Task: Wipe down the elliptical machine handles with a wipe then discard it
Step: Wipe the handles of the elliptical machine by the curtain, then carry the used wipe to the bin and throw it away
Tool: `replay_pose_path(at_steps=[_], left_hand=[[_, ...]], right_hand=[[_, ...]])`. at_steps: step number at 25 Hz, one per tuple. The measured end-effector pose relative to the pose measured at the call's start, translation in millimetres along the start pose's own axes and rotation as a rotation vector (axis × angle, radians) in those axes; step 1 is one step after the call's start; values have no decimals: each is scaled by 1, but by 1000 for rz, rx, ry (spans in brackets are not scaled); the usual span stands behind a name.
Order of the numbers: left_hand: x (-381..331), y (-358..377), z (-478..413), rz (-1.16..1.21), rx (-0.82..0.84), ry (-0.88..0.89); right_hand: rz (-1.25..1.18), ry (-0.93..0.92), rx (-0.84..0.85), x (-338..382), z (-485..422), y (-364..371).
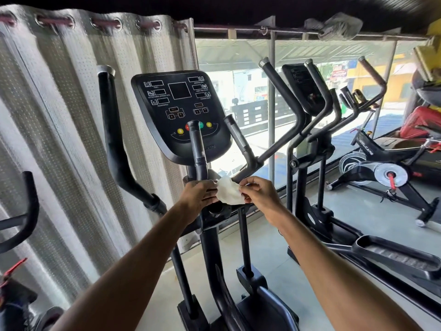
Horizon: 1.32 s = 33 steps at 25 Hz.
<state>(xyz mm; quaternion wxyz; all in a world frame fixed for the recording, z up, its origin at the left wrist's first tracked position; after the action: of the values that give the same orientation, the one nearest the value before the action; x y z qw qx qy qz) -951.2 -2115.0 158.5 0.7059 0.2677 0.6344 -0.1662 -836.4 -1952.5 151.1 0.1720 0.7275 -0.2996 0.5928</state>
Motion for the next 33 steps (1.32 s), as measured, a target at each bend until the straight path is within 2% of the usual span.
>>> replay_pose_path(at_steps=[4,8,11,13,16,20,23,27,30,33], left_hand=[[12,21,-12,-300,107,12],[19,40,-19,-245,126,3],[24,64,-19,-315,226,21],[27,79,-18,-369,272,27],[37,108,-13,-384,381,-18],[67,156,10,-343,558,-129],[89,203,42,-326,722,-116],[125,266,119,-369,1001,-141],[153,313,184,-417,1207,-143],[170,356,275,-383,1399,-138]], right_hand=[[1,27,23,-11,-7,-12],[53,13,40,-24,-5,-27],[93,41,168,-33,4,-28],[151,22,166,-35,11,-36],[246,-59,-46,-32,26,-72],[267,-5,-204,-32,73,-121],[279,70,-342,-35,131,-160],[174,147,-646,-45,240,-218],[124,162,-749,-44,323,-244],[134,164,-933,-25,419,-271]])
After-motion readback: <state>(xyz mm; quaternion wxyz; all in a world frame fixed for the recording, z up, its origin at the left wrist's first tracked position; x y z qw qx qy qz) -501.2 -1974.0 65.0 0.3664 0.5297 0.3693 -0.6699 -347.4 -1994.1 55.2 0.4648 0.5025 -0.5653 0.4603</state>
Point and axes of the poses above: each hand's wrist, its own z-axis away from the middle knuckle, its own y-axis out of the palm, x = y × z, the point moved 9 cm from there along -z, towards the middle knuckle, and after that the axes turned 5 degrees about z, right-handed, at the moved point
